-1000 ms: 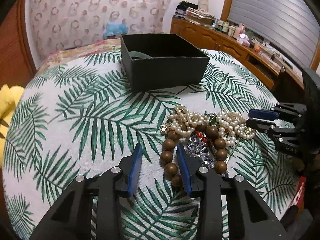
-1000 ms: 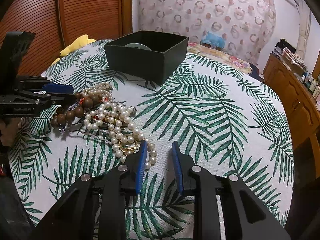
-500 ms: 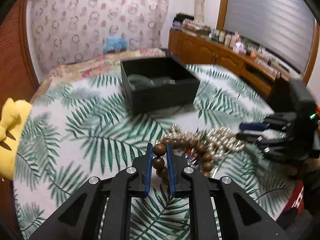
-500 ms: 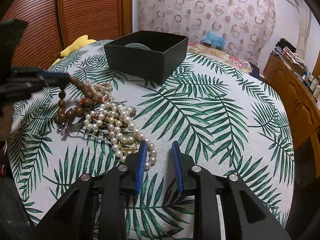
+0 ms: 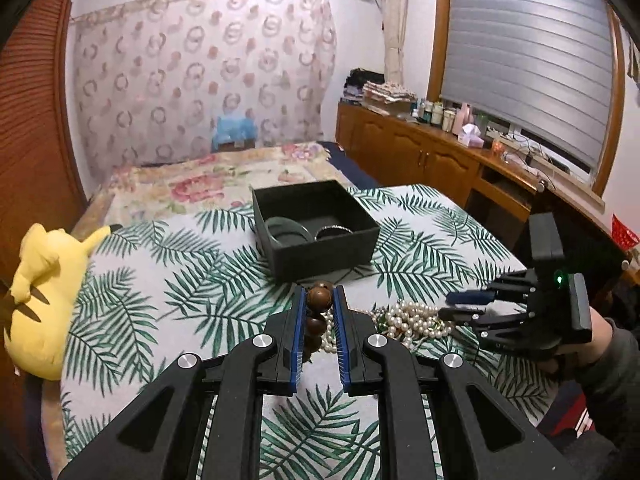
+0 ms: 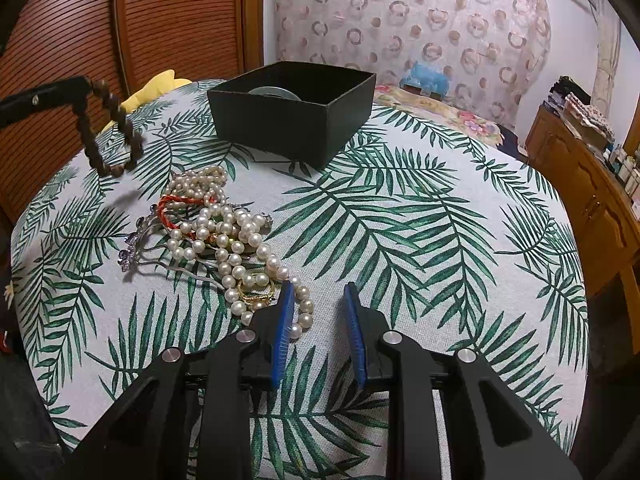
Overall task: Organize jewelry
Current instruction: 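Grasp a pearl strand with the right tool while the left tool lifts the beads, then carry beads and pearls over the black box and open both tools inside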
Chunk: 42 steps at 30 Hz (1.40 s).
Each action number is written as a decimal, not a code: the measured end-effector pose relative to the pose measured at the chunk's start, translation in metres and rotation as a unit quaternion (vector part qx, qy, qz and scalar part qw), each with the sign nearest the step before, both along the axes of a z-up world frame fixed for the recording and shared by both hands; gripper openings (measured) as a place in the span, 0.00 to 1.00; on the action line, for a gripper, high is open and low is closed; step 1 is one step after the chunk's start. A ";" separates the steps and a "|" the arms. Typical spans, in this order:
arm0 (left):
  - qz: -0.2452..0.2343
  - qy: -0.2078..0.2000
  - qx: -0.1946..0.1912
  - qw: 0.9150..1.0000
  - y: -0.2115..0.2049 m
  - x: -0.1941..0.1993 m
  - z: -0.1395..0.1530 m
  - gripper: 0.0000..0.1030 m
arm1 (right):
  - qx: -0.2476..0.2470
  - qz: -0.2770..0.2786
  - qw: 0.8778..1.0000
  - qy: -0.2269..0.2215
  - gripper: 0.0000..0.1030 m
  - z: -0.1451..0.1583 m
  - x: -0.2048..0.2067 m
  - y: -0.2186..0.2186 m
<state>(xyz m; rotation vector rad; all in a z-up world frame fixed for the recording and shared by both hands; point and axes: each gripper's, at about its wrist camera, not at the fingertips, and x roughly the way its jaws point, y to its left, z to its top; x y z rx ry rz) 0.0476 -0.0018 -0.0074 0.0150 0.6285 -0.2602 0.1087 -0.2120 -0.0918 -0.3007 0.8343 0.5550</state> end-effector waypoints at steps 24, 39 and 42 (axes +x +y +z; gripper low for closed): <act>0.019 -0.026 -0.018 0.999 0.025 -0.001 0.016 0.12 | 0.067 0.039 0.994 -0.076 0.08 0.095 0.004 0.019; -0.002 -0.029 -0.025 0.999 0.016 0.046 0.046 0.12 | 0.086 0.040 0.990 -0.106 0.08 0.158 0.029 0.024; -0.008 -0.034 -0.026 0.999 0.013 0.058 0.055 0.12 | 0.091 0.040 0.989 -0.110 0.08 0.169 0.036 0.024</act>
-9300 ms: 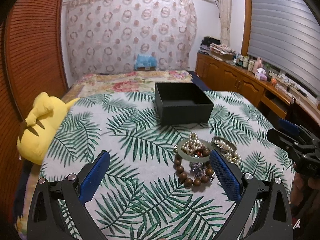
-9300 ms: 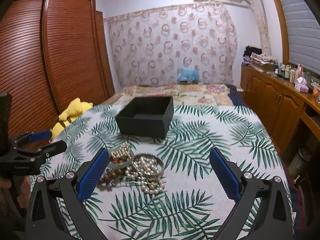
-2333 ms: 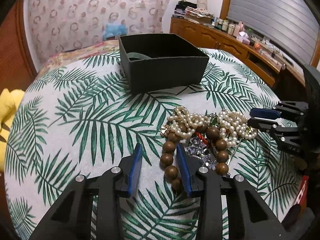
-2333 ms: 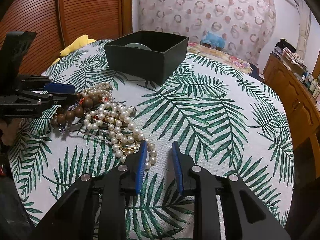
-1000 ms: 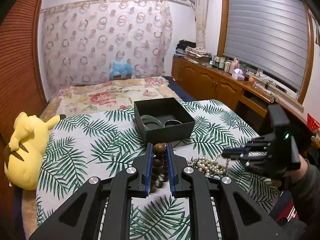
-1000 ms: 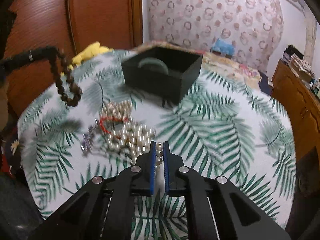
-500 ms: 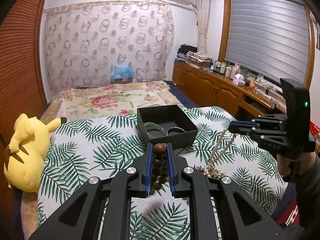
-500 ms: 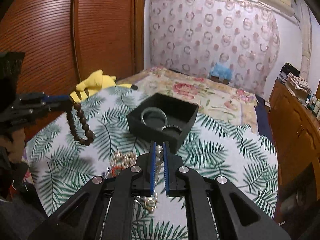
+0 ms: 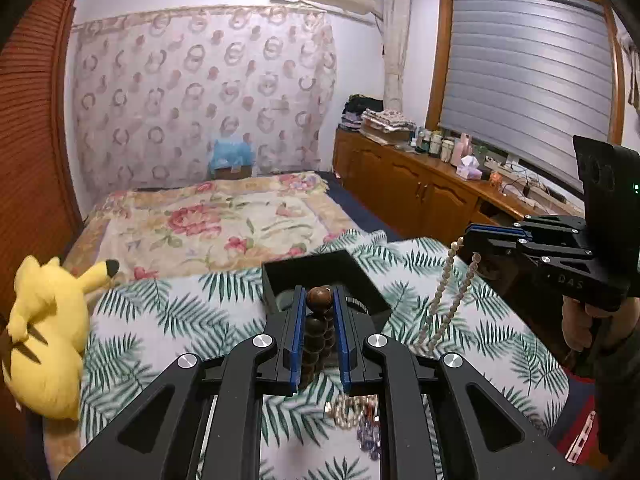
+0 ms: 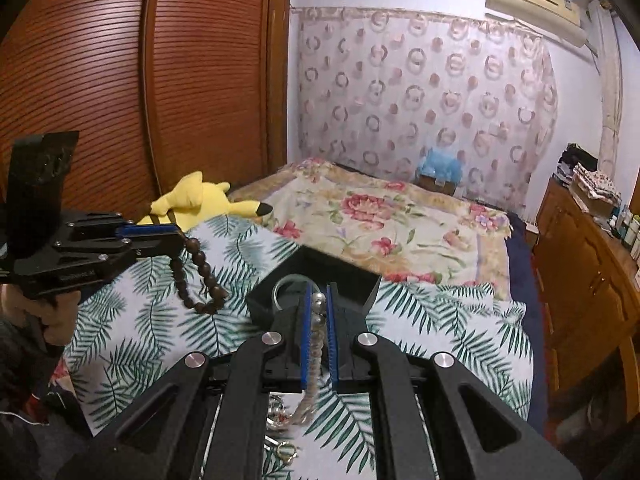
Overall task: Organize jewelry
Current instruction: 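Carry beads and pearls over the black box and open both tools inside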
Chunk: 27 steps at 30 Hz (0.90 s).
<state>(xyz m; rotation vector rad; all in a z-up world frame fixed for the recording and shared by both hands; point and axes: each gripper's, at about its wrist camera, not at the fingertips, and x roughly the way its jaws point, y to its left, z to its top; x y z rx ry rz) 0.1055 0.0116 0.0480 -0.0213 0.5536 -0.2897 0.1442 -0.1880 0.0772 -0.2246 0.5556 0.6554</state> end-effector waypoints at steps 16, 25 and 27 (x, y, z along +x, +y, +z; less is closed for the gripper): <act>-0.025 0.001 -0.002 1.000 -0.004 0.069 0.017 0.12 | 0.015 0.003 0.999 -0.037 0.08 0.065 0.049 0.014; -0.028 0.032 -0.011 0.999 -0.004 0.091 -0.007 0.12 | 0.014 0.009 0.999 -0.047 0.08 0.081 0.078 0.027; -0.030 0.041 -0.012 0.999 -0.004 0.094 -0.014 0.12 | 0.013 0.011 0.999 -0.043 0.08 0.078 0.085 0.030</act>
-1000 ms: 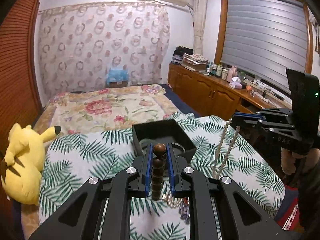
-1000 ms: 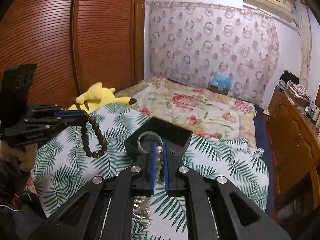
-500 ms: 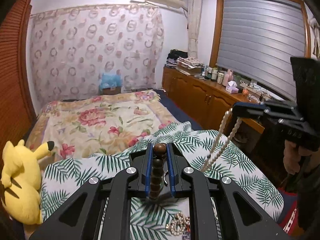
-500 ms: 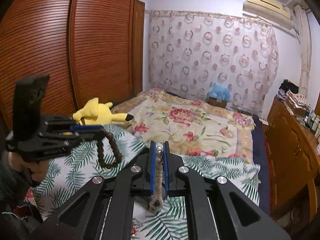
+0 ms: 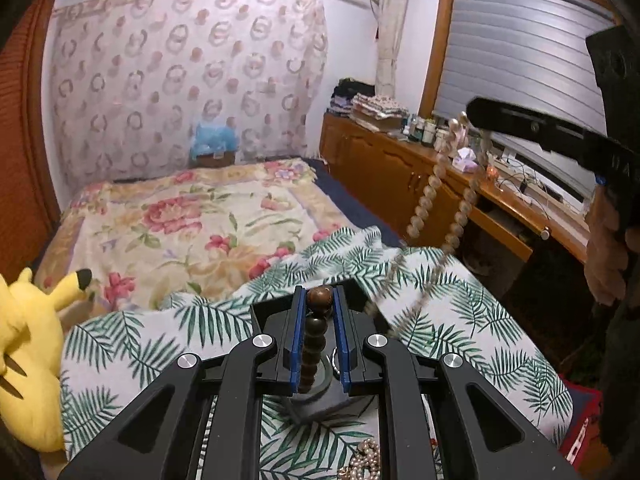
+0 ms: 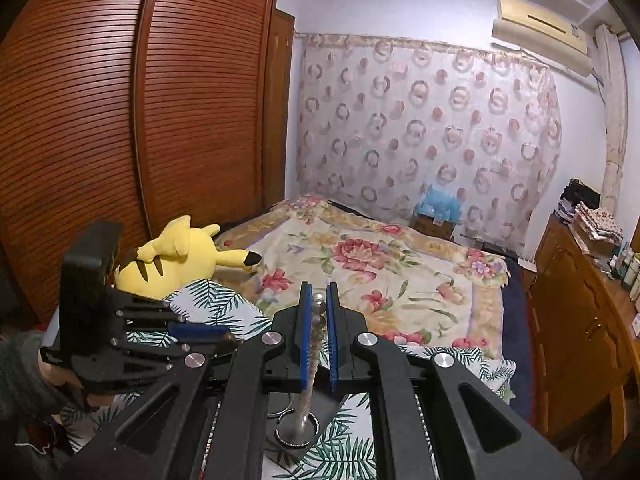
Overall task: Organize jewelry
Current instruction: 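Carry beads and pearls over the black box and open both tools inside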
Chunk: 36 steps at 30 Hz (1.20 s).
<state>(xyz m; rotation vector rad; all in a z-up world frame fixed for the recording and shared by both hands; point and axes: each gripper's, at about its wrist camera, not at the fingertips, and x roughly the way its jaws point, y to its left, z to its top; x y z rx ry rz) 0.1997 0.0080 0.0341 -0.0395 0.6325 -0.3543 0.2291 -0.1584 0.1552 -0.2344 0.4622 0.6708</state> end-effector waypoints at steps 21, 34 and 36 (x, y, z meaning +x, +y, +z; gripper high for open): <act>0.009 0.058 0.011 0.998 -0.008 0.009 -0.043 0.24 | -0.025 -0.002 0.993 0.119 0.08 -0.122 0.050 0.024; 0.025 0.065 0.026 0.997 0.000 -0.030 -0.049 0.31 | -0.021 0.001 0.991 0.133 0.12 -0.140 0.039 0.028; 0.026 0.067 0.026 0.997 0.000 -0.036 -0.052 0.31 | -0.018 -0.001 0.991 0.130 0.15 -0.139 0.035 0.026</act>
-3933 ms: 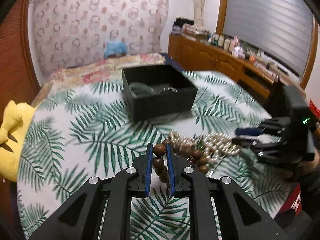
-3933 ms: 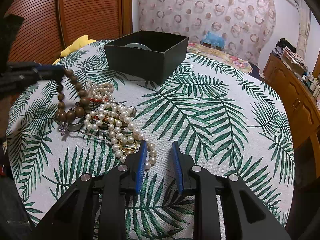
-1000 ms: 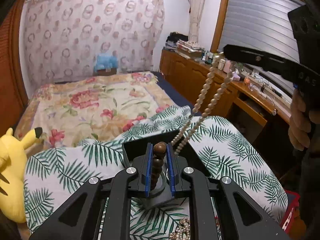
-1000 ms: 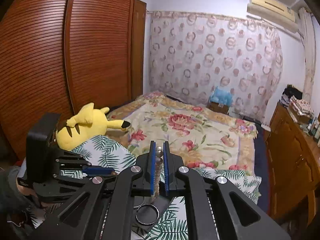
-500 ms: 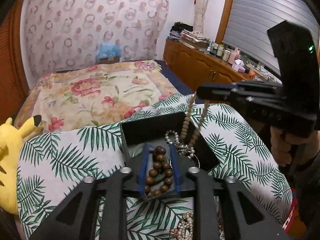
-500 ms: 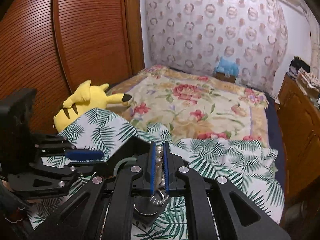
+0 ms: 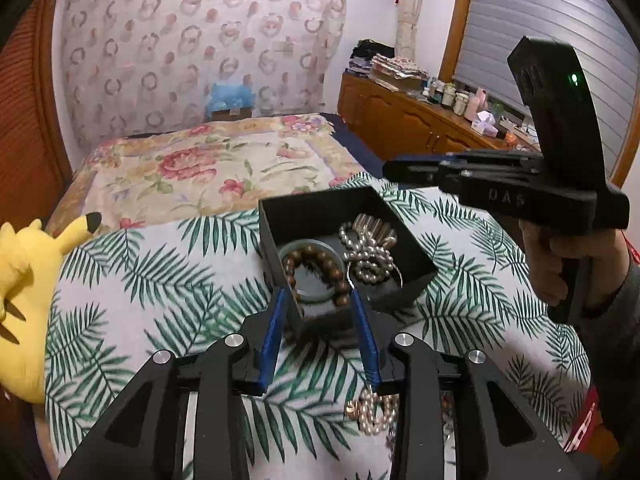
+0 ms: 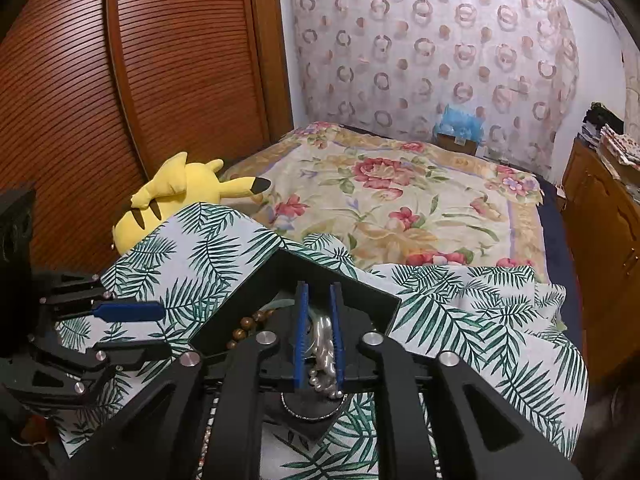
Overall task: Organize jewelry
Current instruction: 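Carry beads and pearls over the black box and open both tools inside, then grasp the blue crystal brooch with the left tool while the right tool reaches the gold ring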
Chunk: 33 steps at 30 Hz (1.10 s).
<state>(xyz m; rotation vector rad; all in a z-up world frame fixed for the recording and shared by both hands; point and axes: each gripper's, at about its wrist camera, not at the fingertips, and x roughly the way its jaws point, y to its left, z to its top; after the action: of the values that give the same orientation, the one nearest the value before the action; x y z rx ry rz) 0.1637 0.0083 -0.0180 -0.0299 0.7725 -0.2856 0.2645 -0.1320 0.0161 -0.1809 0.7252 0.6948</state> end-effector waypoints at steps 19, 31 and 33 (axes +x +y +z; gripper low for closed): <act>-0.007 0.018 -0.003 1.000 -0.013 -0.072 -0.042 0.37 | -0.012 -0.024 1.000 0.006 0.15 -0.043 -0.097 -0.048; -0.009 0.037 -0.023 0.999 -0.032 -0.094 -0.063 0.40 | -0.003 -0.047 0.998 0.029 0.15 -0.082 -0.157 -0.076; -0.008 0.038 -0.025 0.999 -0.035 -0.094 -0.063 0.40 | -0.001 -0.049 0.998 0.031 0.15 -0.085 -0.163 -0.079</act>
<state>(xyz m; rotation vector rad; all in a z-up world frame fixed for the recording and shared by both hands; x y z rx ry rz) 0.0695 -0.0262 -0.0808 -0.0824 0.8416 -0.3213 0.1020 -0.2110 -0.0690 -0.1252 0.7901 0.6076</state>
